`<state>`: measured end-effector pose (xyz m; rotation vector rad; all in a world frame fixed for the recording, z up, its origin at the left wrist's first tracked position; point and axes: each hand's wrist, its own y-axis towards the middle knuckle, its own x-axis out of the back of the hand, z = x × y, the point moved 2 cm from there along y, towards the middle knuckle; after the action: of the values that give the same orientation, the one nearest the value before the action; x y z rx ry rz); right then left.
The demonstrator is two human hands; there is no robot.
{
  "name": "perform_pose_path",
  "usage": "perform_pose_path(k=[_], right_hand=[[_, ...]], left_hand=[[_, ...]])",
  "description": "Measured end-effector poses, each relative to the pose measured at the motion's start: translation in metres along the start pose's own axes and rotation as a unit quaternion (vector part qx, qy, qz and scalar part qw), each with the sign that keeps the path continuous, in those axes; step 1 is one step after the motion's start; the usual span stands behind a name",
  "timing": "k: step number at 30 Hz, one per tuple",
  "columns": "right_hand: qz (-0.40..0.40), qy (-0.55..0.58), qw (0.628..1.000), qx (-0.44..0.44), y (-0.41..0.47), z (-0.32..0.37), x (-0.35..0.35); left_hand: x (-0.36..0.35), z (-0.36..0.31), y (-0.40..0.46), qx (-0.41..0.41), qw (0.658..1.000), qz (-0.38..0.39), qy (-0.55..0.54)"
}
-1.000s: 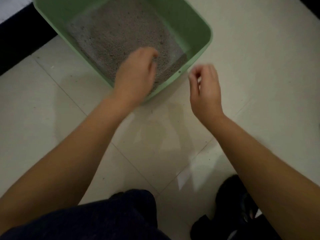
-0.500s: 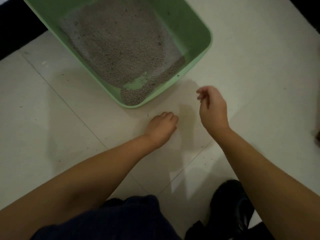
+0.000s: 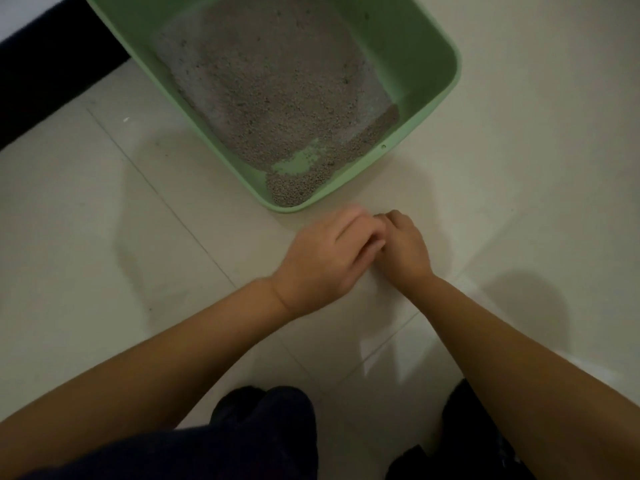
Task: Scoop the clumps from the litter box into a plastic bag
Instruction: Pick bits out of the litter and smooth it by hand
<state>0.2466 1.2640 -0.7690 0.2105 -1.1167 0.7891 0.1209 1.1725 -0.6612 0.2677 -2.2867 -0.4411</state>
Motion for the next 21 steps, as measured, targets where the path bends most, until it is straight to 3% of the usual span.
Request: perform_pose_path(k=[2, 4, 8, 10, 14, 16, 19, 21], right_hand=[[-0.034, -0.015, 0.999, 0.015, 0.0, 0.002, -0.005], [-0.039, -0.033, 0.999, 0.017, 0.001, 0.003, -0.008], [0.02, -0.071, 0.997, 0.001, 0.005, 0.013, -0.004], [-0.004, -0.025, 1.0, 0.012, 0.005, 0.03, 0.014], [-0.165, 0.08, 0.98, 0.075, 0.005, 0.084, 0.077], [-0.21, 0.099, 0.969, 0.086, 0.022, 0.105, 0.098], [-0.195, 0.072, 0.978, 0.034, 0.061, 0.129, 0.104], [-0.223, 0.086, 0.97, 0.049, 0.065, 0.149, 0.099]], left_hand=[[0.03, 0.0, 0.022, 0.003, 0.998, -0.065, 0.014], [0.052, 0.02, 0.043, 0.057, 0.992, -0.096, 0.065], [0.073, 0.079, 0.065, 0.211, 0.962, 0.039, 0.166], [0.087, 0.094, 0.063, 0.252, 0.954, 0.054, 0.154], [0.125, 0.093, 0.021, 0.282, 0.942, -0.162, 0.086], [0.124, 0.093, -0.022, 0.32, 0.924, -0.2, 0.066], [0.092, 0.098, -0.092, 0.4, 0.907, -0.098, 0.089], [0.066, 0.099, -0.129, 0.426, 0.9, -0.004, 0.098]])
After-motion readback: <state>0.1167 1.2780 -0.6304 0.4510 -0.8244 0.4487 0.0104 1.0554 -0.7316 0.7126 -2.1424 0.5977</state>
